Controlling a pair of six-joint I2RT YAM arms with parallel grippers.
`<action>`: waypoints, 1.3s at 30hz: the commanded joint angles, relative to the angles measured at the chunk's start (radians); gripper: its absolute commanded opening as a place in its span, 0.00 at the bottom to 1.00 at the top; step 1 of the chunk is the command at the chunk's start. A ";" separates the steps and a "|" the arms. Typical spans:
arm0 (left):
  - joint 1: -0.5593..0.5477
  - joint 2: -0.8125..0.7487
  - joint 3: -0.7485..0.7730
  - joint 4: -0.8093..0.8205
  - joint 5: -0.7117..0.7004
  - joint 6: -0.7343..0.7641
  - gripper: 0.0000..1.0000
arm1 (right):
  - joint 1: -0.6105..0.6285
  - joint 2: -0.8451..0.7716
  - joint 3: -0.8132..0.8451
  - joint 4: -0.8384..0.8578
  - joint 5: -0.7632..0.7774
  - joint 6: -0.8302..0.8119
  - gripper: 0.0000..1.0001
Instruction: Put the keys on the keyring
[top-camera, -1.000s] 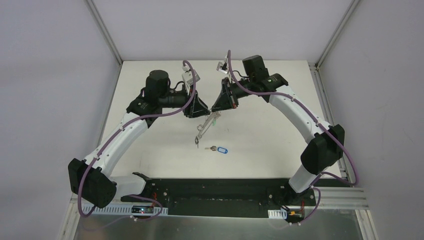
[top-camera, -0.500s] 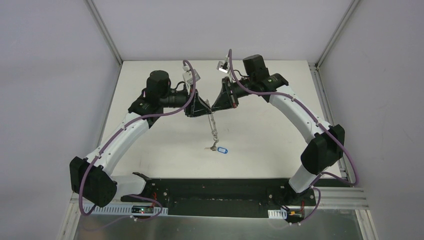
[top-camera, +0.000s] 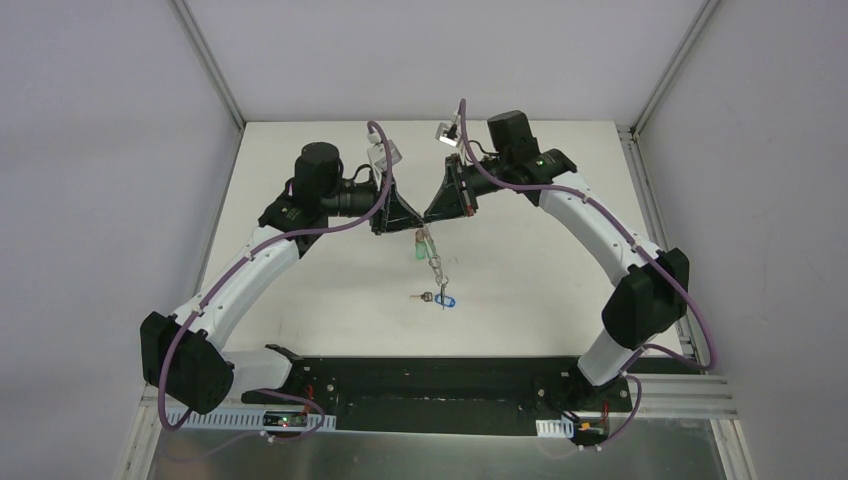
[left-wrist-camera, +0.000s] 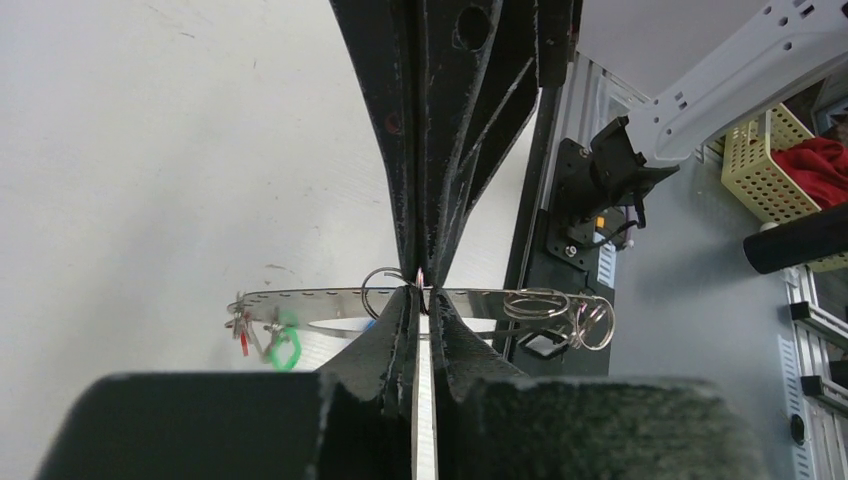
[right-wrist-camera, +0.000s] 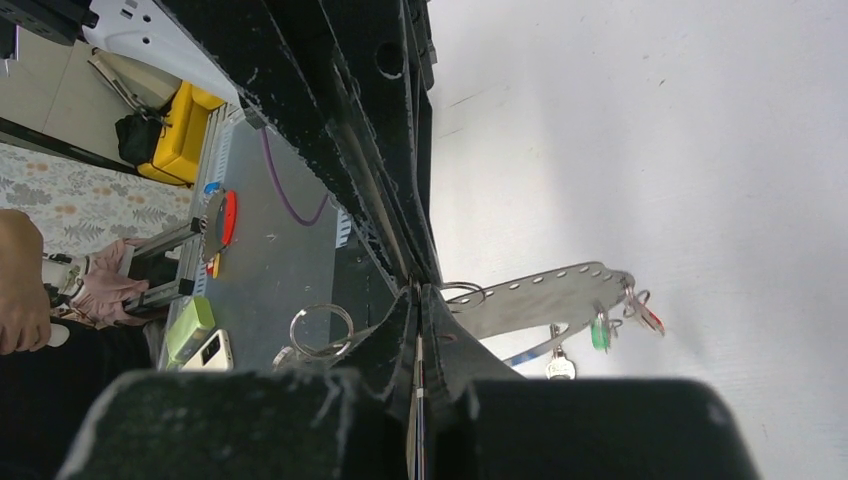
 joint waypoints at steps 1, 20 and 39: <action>-0.011 -0.008 0.013 0.008 0.015 0.037 0.00 | -0.005 -0.061 -0.010 0.046 -0.045 0.007 0.00; -0.011 -0.001 0.148 -0.253 -0.069 0.173 0.00 | -0.008 -0.083 -0.082 0.031 0.021 -0.062 0.11; -0.042 0.031 0.213 -0.387 -0.049 0.218 0.00 | 0.018 -0.102 -0.038 -0.030 -0.019 -0.114 0.32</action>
